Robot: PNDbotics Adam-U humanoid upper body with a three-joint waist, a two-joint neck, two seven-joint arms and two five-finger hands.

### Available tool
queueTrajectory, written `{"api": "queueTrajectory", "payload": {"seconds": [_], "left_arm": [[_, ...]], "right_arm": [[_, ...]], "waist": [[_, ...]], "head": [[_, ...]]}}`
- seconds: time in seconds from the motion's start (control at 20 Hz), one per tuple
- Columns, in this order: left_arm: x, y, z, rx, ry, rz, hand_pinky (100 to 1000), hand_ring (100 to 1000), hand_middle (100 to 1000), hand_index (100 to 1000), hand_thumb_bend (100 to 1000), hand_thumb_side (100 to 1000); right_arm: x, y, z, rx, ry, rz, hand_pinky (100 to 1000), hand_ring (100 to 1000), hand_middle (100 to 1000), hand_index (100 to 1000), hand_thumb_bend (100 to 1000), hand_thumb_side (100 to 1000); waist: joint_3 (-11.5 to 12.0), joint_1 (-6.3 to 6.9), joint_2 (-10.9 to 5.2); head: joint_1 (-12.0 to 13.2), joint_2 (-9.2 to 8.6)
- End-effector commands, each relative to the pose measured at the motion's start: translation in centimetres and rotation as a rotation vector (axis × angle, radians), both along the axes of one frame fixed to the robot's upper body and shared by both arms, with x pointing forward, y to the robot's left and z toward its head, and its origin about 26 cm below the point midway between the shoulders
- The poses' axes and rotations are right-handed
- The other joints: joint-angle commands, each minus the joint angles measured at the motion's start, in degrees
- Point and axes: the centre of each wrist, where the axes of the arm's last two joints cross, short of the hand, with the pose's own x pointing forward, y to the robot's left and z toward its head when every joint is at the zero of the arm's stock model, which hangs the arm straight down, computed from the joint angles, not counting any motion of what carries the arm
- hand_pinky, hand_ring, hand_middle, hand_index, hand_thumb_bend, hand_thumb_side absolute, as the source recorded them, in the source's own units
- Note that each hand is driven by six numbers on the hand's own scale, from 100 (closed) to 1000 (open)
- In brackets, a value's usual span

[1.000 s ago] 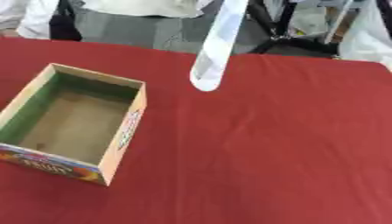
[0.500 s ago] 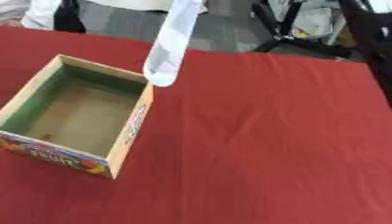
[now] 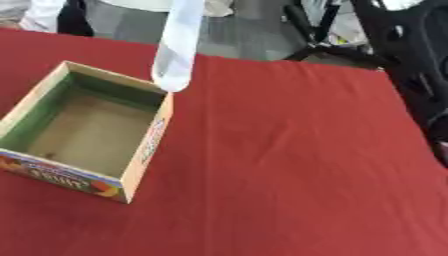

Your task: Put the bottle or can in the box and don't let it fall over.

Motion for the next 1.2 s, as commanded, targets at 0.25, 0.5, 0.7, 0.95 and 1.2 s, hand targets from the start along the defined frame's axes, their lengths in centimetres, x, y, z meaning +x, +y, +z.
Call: {"api": "queueTrajectory", "payload": {"seconds": [0.25, 0.5, 0.7, 0.95, 1.2], "left_arm": [[-0.5, -0.4, 1.9, 0.018, -0.056, -0.017, 755, 754, 744, 814, 890, 667], [-0.4, -0.8, 2.3, 0.010, -0.070, -0.030, 757, 754, 744, 814, 882, 678], [-0.4, -0.8, 2.5, 0.007, -0.079, -0.030, 760, 754, 744, 814, 888, 667], [-0.5, -0.8, 2.5, 0.000, -0.084, -0.029, 760, 754, 744, 814, 877, 666], [-0.5, -0.8, 2.7, -0.004, -0.093, -0.029, 761, 754, 744, 814, 886, 668]], "right_arm": [[-0.6, 0.2, 1.4, 0.046, -0.041, 0.006, 509, 140, 122, 242, 100, 100], [-0.5, 1.0, 1.0, 0.057, -0.037, 0.019, 507, 140, 122, 242, 100, 100], [-0.3, 1.8, 0.2, 0.034, -0.031, 0.017, 528, 174, 161, 282, 100, 100], [0.2, 2.4, -1.1, 0.041, -0.014, 0.013, 600, 258, 250, 370, 192, 100], [0.5, 2.7, -1.9, 0.057, 0.007, 0.017, 697, 444, 440, 542, 332, 100]], "waist": [[1.47, 0.03, -0.26], [2.83, -0.34, 0.30], [3.47, -0.47, 0.54], [3.75, -0.56, 0.86], [4.00, -0.69, 1.32]], "head": [[-1.31, -1.35], [-2.41, -2.25], [-3.05, -2.38], [-3.66, -1.72], [-3.85, -1.56]]}}
